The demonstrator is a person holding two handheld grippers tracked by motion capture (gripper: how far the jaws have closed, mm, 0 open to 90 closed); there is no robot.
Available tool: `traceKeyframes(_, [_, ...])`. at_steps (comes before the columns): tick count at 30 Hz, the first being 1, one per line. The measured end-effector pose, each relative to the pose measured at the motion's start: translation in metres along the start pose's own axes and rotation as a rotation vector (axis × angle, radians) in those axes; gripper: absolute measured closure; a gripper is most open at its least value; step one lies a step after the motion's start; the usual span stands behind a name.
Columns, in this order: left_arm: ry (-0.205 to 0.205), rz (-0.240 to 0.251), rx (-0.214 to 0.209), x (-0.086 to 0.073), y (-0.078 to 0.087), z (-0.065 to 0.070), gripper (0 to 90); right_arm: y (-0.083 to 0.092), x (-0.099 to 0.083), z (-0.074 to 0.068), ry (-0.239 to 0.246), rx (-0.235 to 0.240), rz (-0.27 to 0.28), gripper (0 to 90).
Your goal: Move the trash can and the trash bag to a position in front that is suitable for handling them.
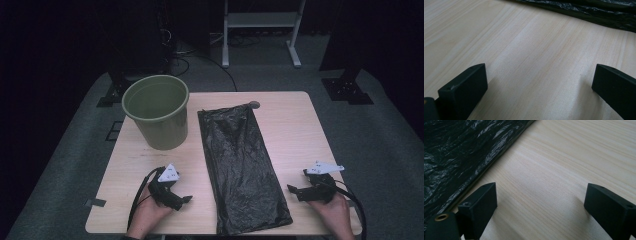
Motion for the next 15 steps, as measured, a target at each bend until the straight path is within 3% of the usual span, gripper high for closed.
traceKeyframes(10, [0.003, -0.001, 0.004, -0.001, 0.001, 0.0, 0.0, 0.004, 0.0, -0.004, -0.032, 0.011, 0.001, 12.8])
traceKeyframes(15, [0.003, -0.001, 0.004, -0.001, 0.002, 0.0, 0.0, 0.012, 0.006, -0.009, -0.042, 0.022, 0.037, 13.8])
Point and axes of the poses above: each handheld gripper's, and its own axes: y roughly backward along the jaws, x roughly out of its top, z roughly to its right, the point moved 10 cm from there along -y, roughly forward along the jaws, and after that the axes turned 4 degrees about x, right-handed, at the moved point
